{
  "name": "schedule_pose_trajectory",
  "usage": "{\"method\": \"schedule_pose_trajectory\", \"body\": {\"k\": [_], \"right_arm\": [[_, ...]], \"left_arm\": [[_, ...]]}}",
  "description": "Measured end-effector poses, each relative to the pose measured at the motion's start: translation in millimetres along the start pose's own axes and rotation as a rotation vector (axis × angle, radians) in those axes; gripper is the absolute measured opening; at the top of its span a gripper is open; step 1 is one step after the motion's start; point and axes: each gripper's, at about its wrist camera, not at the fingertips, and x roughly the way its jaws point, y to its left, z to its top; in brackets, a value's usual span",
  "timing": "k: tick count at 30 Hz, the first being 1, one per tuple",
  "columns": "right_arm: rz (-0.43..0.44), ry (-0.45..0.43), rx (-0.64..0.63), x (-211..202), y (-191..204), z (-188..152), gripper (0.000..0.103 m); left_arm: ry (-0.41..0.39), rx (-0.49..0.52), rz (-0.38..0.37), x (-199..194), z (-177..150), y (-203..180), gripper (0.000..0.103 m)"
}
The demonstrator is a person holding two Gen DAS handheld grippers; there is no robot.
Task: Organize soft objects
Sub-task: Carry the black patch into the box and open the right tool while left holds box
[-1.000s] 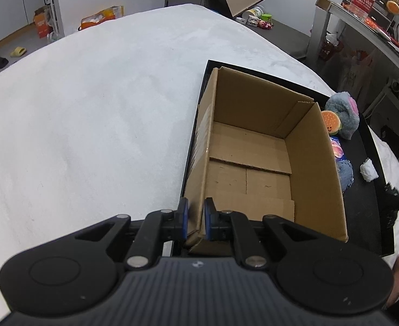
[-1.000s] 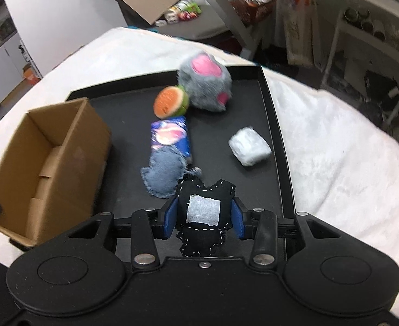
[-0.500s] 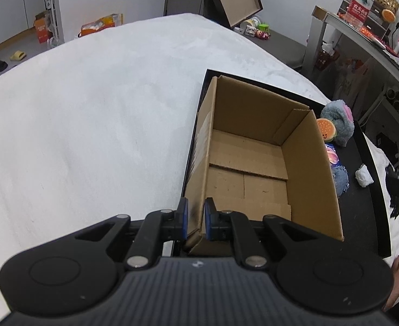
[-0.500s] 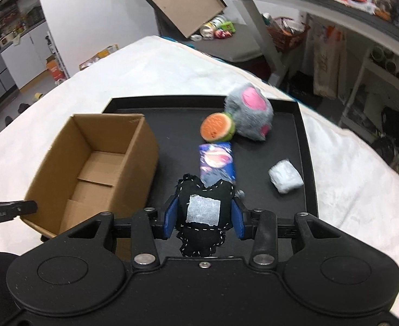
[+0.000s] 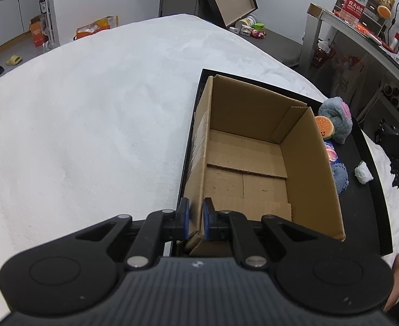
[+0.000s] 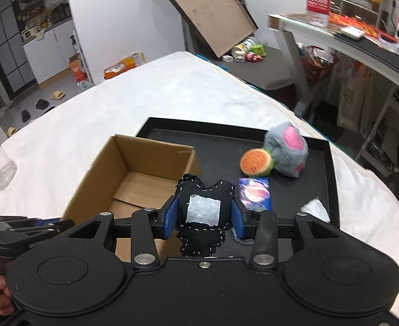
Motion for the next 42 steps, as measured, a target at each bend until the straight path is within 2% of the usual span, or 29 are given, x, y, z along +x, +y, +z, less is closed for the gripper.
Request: {"method": "schedule_pose_trajectory", "body": {"k": [19,26,32,33,37,42], "right_arm": [[0.099,0.026,-0.169,26.8,68.8,27.1,0.041],[0.128,-0.039,-0.252,33.3,93.6,43.2,0.044],[0.154,-0.051,-0.296,40.9,104.3,50.5,0.046],[0.157,-0.047,-0.299,42.4,105.6,50.5,0.047],[0.160,-0.037,-0.328,43.2,107.9,47.6,0.060],[0.170,-0.023,-0.312,41.8,98.5,43.2,0.062]], "left_arm": [[0.008,-0.048,-0.043,5.9,-1.3,15.3,0.009],[0.011,-0.061,-0.051,7.7,-1.6,19.2,0.010],[0.012,-0.065,-0.052,8.4,-1.7,19.8,0.010],[0.013,-0.066,-0.052,8.6,-1.7,19.8,0.010],[0.020,-0.070,-0.045,10.2,-1.2,19.2,0.011],[0.031,-0.066,-0.031,12.7,1.5,16.8,0.012]]}}
